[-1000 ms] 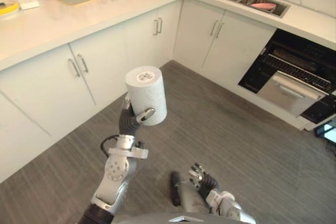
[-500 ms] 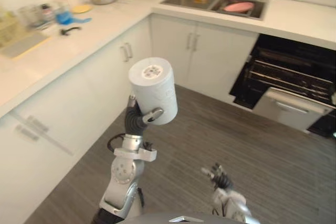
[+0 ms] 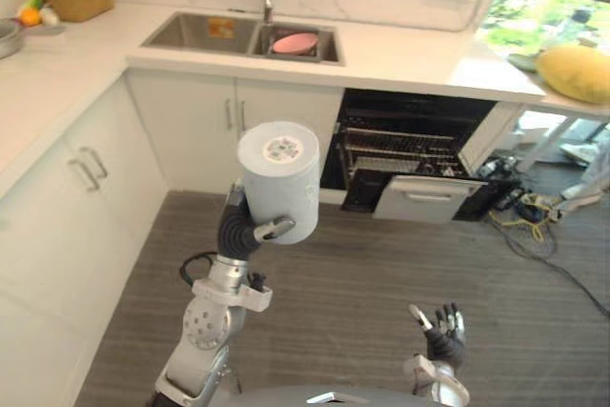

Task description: Walk over to the sink, pick up the cup, carry it to the dishwasher, place the cup inside the dishwasher, then close the dishwasher door

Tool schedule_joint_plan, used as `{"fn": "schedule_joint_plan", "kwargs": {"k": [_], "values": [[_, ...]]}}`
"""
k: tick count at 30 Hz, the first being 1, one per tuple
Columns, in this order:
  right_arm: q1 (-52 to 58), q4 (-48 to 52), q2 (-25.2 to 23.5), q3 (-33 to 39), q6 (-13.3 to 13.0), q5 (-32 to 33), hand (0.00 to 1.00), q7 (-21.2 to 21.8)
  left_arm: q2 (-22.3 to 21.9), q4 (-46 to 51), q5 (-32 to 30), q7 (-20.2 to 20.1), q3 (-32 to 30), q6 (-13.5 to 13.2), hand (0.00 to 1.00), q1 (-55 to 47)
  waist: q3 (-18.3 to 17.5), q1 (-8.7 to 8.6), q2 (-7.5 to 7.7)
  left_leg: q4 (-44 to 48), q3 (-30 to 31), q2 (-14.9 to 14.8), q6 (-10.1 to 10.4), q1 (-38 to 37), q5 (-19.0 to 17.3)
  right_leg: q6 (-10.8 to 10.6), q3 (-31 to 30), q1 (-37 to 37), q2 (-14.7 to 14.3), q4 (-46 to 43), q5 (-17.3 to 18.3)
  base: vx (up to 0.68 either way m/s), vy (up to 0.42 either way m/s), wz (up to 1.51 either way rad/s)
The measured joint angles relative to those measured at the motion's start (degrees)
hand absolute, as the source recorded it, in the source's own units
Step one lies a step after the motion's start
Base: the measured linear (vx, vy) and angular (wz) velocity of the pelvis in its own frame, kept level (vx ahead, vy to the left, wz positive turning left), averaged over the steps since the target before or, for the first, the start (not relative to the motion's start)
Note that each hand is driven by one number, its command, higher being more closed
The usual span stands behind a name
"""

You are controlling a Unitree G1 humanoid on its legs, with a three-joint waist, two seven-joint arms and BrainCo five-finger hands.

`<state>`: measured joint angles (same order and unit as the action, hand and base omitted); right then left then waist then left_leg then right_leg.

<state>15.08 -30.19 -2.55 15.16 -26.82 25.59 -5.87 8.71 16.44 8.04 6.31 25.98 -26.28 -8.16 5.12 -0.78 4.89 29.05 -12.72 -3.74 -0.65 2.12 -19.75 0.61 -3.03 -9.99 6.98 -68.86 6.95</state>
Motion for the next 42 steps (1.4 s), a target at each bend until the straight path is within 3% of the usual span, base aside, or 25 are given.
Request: {"fn": "schedule_joint_plan", "kwargs": {"k": [2,4,5,6,7,8,9,11,13,14,16,19,21,22,24,26,28,30,32,34,35,38,39,41,42], "values": [[-0.14,1.76,-0.07,-2.14,-0.53,-1.24,0.0,-3.05,-0.21,-2.57,-1.04,1.69,0.78,0.51,1.0,1.04,0.34,-1.55,-1.69,-1.36,-0.27,-2.55,1.48,-4.31,-1.09,-0.37,5.82,-5.6,0.16,4.83,8.65,0.31,-0.017,-0.17],[0.69,5.96,-0.14,-4.05,-0.56,-1.32,0.0,-4.94,-0.23,-2.69,-0.89,1.8,0.78,0.8,1.0,1.08,0.43,-2.26,-2.7,-2.26,-0.82,-4.94,3.33,-6.73,-2.43,-0.97,9.81,-7.26,-0.16,17.12,9.95,0.33,-0.087,-0.12],[1.12,9.62,-0.18,-4.72,-0.63,-1.33,0.0,-5.75,-0.2,-2.64,-0.53,1.49,0.49,0.77,1.0,1.09,0.35,-2.46,-2.58,-2.89,-1.4,-5.64,4.64,-8.53,-3.44,-0.9,13.18,-6.99,0.2,28.11,7.73,0.46,-0.156,-0.31],[1.94,13.28,-0.26,-5.25,-0.97,-1.32,0.0,-6.04,-0.11,-2.6,0.27,0.8,-0.09,0.74,1.0,0.73,-0.03,-2.42,-1.46,-2.84,-1.84,-4.81,6.04,-10.31,-4.88,0.02,14.96,-6.73,0.93,37.36,0.52,0.45,-0.142,-0.28],[2.26,14.59,0.38,-5.44,-1.07,-1.32,0.0,-6.05,-0.58,-3.54,0.59,0.54,-0.33,0.68,1.0,0.56,0.09,-2.79,-2.18,-2.09,-1.63,-5.82,6.98,-11.17,-6.16,0.08,15.22,-6.01,0.15,36.37,-0.05,0.52,-0.149,-0.44],[2.62,17.49,1.49,-5.47,-0.7,-1.28,0.0,-5.91,-1.58,-4.29,0.84,0.31,-0.16,1.07,1.0,-0.58,-0.46,-2.54,-4.94,-2.25,-1.31,-7.76,6.41,-12.07,-6.73,0.85,15.81,-5.5,-2.09,36.62,0.94,0.4,-0.102,-0.45],[2.53,20.99,1.6,-5.33,-0.34,-1.25,0.0,-5.67,-1.98,-4.03,0.81,-0.46,0.14,0.93,1.0,-0.97,0.03,-2.56,-6.26,-2.27,-1.47,-8.53,6.16,-12.41,-6.86,1.25,15.46,-6.09,-3.35,35.62,2.2,0.35,-0.09,-0.48],[2.5,24.34,1.44,-5.02,-0.12,-1.23,0.0,-5.6,-2.44,-4.03,0.63,-0.86,0.85,0.65,1.0,-0.24,0.71,-2.77,-7.39,-2.28,-1.48,-8.74,6.17,-13.57,-6.76,1.57,15.44,-6.25,-3.79,33.73,4.23,0.3,-0.13,-0.25],[2.7,27.26,1.14,-5.09,1.65,-1.27,0.0,-5.71,-2.89,-3.75,0.06,-0.54,1.79,0.08,1.0,-0.05,0.62,-3.04,-7.28,0.89,-1.15,-9.5,4.89,-13.87,-5.81,1.52,15.35,-5.48,-4.53,33.08,6.68,0.21,-0.128,-0.13],[3.13,29.63,0.66,-5.02,3.01,-1.26,0.0,-5.77,-3.19,-3.51,0.05,-0.5,2.34,-0.03,1.0,0.26,1.1,-3.14,-7.0,9.32,-0.81,-10.87,1.94,-10.82,-3.44,1.48,15.61,-3.66,-4.9,33.92,8.15,0.11,-0.079,0.09],[6.16,34.65,0.86,-5.03,4.09,-1.38,0.0,-5.46,-4.44,-3.37,-0.13,-0.49,3.22,-0.07,1.0,0.2,1.57,-2.95,-7.29,26.98,1.6,-15.32,1.9,-2.1,7.71,1.47,16.47,1.09,-5.86,37.55,8.56,0.18,-0.06,0.15],[7.43,38.25,1.47,-5.05,4.07,-3.46,0.0,-4.73,-6.03,-2.71,-0.52,-0.5,2.99,-0.09,1.0,-1.32,1.07,-2.68,-8.24,33.49,-0.44,-17.68,1.64,3.29,4.55,1.59,16.11,6.87,-6.39,42.42,8.57,0.25,0.052,-0.01],[6.88,38.21,2.08,-5.76,3.99,-3.44,0.0,-4.05,-6.03,-1.86,-0.8,-0.5,2.17,-0.23,1.0,-2.62,0.68,-1.89,-7.76,26.09,-2.9,-16.62,1.05,5.12,0.41,1.91,14.21,8.76,-6.18,45.5,8.37,0.31,0.12,-0.33],[6.49,38.16,2.36,-5.93,3.99,-3.44,0.0,-3.2,-5.96,-1.93,-0.79,-0.48,1.0,-0.29,1.0,-3.55,0.37,-0.95,-7.31,17.02,-2.71,-14.27,1.46,5.51,-1.29,2.17,12.11,9.07,-5.6,46.96,8.16,0.23,0.139,-0.61],[4.85,37.19,3.32,-5.98,4.0,-3.44,0.0,-2.68,-5.42,-2.87,-0.55,-0.42,-0.42,-0.28,1.0,-4.56,0.29,-0.77,-6.34,2.56,2.01,-9.08,2.08,6.61,-0.03,-0.3,9.59,10.02,-3.13,49.12,7.17,0.3,0.257,-0.56],[1.25,32.82,5.45,-5.95,4.56,-2.3,0.0,-1.76,-5.44,-5.4,-0.38,-0.25,-1.14,0.01,1.0,-6.01,0.22,-0.31,-5.96,-13.32,11.09,-3.76,4.67,7.01,10.59,-3.59,5.13,12.48,0.08,52.59,7.27,0.31,0.326,-0.7],[0.16,30.48,6.21,-5.99,4.8,-0.43,0.0,-0.49,-5.24,-6.39,-0.41,-0.47,-0.95,0.0,1.0,-7.5,0.05,0.06,-5.83,-15.96,12.1,-1.59,5.84,4.65,18.1,-5.85,0.73,15.38,1.2,56.19,7.45,0.37,0.346,-0.71],[-0.65,29.42,5.75,-7.41,5.25,0.26,0.0,-0.16,-4.93,-6.89,-0.42,-0.22,-1.39,0.01,1.0,-7.09,-0.11,-0.66,-5.04,-9.13,9.35,-1.17,3.92,6.33,14.24,-6.26,-2.34,16.97,1.83,59.87,4.89,0.4,0.353,-0.53],[-3.4,29.53,5.7,-7.7,5.76,1.11,0.0,0.44,-4.17,-6.91,-0.41,-0.58,-1.5,-0.06,1.0,-5.2,0.14,-0.96,-4.76,2.05,8.04,-1.87,4.32,10.91,10.37,-7.37,-3.28,17.4,2.58,61.74,0.77,0.27,0.296,-0.61],[-4.12,29.86,5.33,-6.05,5.71,1.09,0.0,0.43,-3.46,-6.96,-0.34,-1.4,-1.36,-0.05,1.0,-3.16,0.76,-0.92,-4.63,6.2,8.4,-1.47,4.1,12.19,6.61,-7.71,-2.85,18.82,3.68,61.92,0.4,0.22,0.269,-0.32],[-3.37,29.95,5.39,-4.69,5.69,1.07,0.0,0.3,-3.45,-6.85,-0.34,-2.38,-0.72,-0.08,1.0,-2.17,-0.28,-1.27,-6.16,5.37,9.07,-1.16,1.74,10.41,1.77,-8.88,-2.5,19.1,3.61,61.39,1.27,0.28,0.33,-0.13],[-2.21,29.26,4.2,-3.79,5.78,1.0,0.0,-0.52,-2.67,-8.08,-0.15,-4.5,-1.17,-0.02,1.0,-0.13,0.9,-1.19,-5.01,4.08,6.65,1.3,-0.97,7.47,-0.53,-10.96,-2.49,13.1,5.7,47.1,3.77,0.19,0.234,-0.28],[-2.16,29.21,2.26,-3.81,5.74,0.97,0.0,-0.54,-1.29,-8.42,-0.15,-4.11,-1.84,0.19,1.0,-0.3,2.47,-0.53,-3.6,0.53,3.81,2.19,-1.97,2.56,-0.42,-9.38,-2.19,5.32,6.99,30.09,3.08,0.15,0.188,-0.62],[-2.12,28.63,1.84,-3.82,5.73,0.89,0.0,-0.52,0.01,-8.48,-0.48,-3.84,-1.68,0.31,1.0,-0.68,2.94,-1.22,-3.67,-2.23,2.45,2.42,-2.76,-0.99,-0.53,-8.26,0.95,1.05,6.51,21.02,5.29,0.17,0.149,-0.47],[-2.22,28.56,1.98,-3.9,5.57,-0.01,0.0,-0.53,0.29,-8.44,-0.92,-2.8,-1.25,0.25,1.0,-0.61,2.17,-1.38,-3.6,-4.87,1.29,2.2,-2.89,-3.68,-0.43,-7.32,4.85,-1.18,4.27,22.24,7.61,0.17,0.097,-0.3]]}}
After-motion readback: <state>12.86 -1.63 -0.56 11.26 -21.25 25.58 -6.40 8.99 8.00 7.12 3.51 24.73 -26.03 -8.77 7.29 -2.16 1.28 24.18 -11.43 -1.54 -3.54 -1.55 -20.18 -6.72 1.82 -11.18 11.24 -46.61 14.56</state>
